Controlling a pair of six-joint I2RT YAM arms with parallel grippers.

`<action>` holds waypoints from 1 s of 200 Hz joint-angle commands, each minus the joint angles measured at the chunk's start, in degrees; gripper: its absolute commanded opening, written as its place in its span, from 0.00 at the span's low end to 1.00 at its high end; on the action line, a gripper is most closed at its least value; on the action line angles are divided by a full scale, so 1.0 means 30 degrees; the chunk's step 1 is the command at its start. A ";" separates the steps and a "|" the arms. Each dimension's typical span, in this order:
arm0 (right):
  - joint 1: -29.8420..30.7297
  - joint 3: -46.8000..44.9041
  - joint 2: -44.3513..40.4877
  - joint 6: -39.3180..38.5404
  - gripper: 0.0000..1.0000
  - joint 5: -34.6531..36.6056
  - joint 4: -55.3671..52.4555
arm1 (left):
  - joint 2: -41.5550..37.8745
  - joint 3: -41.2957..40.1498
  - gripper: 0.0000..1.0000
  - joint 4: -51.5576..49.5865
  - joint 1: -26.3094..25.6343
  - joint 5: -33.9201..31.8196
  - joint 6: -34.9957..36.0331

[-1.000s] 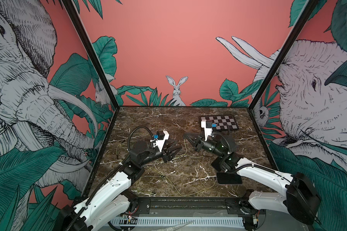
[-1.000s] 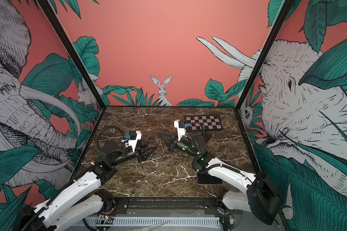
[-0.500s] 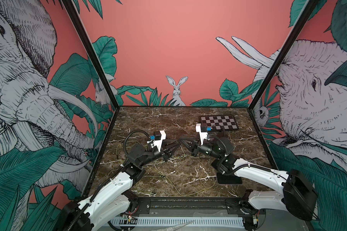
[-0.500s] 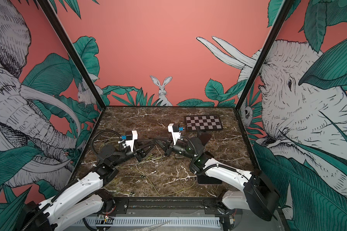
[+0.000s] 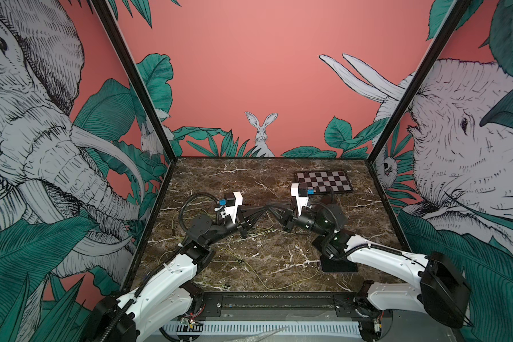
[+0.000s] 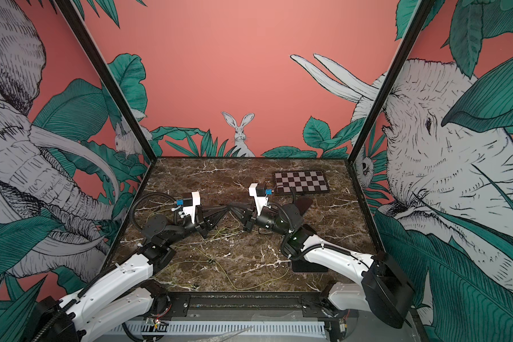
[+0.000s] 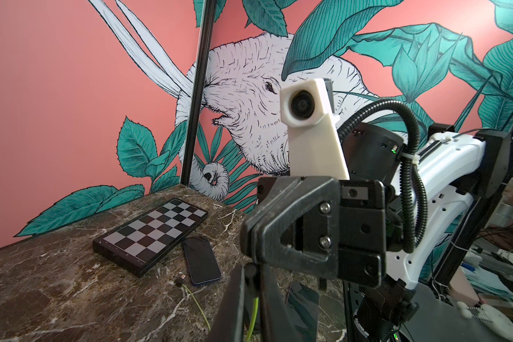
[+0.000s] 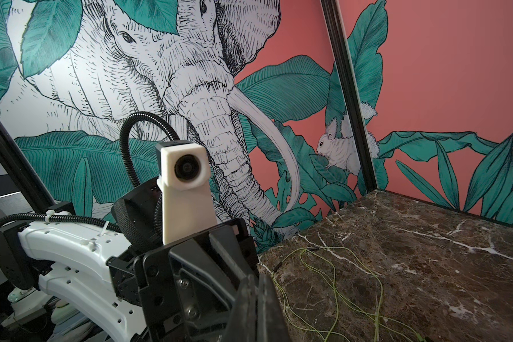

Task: Plug wired earphones into phones
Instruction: Pick up the wired earphone from the center of the board.

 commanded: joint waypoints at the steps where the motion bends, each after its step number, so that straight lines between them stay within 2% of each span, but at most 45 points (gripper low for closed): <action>1: 0.0271 0.0000 -0.0261 -0.0159 0.00 -0.0068 0.1313 | 0.0239 0.0180 0.14 0.0484 -0.0006 0.1002 -0.0297; 39: 0.0389 -0.0017 -0.0123 -0.0020 0.00 -0.0097 0.1807 | 0.0567 0.0357 0.20 0.0386 -0.0006 0.1207 -0.0547; 93: 0.0477 -0.0116 -0.0017 -0.0115 0.00 -0.0126 0.1845 | 0.0362 0.0320 0.19 0.0368 -0.0006 0.1287 -0.0421; 150: 0.0461 -0.0412 -0.0371 -0.0446 0.00 0.0228 0.1721 | -0.0300 -0.0018 0.23 0.0734 -0.0006 0.0507 -0.0214; 200: 0.0506 -0.0267 -0.0292 -0.0239 0.00 -0.0082 0.1904 | 0.0168 0.0199 0.20 0.0918 -0.0006 0.1415 -0.0542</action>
